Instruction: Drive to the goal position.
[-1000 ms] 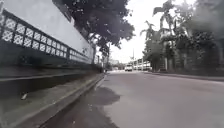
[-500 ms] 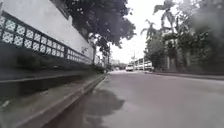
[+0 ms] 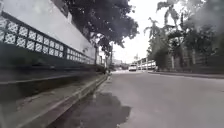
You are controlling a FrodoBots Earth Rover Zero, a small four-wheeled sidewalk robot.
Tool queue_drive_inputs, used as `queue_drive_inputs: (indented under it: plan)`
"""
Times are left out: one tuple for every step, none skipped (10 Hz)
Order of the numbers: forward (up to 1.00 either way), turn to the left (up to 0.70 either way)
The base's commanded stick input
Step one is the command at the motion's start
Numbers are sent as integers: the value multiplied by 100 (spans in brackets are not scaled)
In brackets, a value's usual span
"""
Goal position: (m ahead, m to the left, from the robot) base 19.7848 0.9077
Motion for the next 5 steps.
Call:
queue_drive_inputs:
  plan:
    - [70,0]
    - [70,0]
    - [70,0]
    - [70,0]
    - [70,-1]
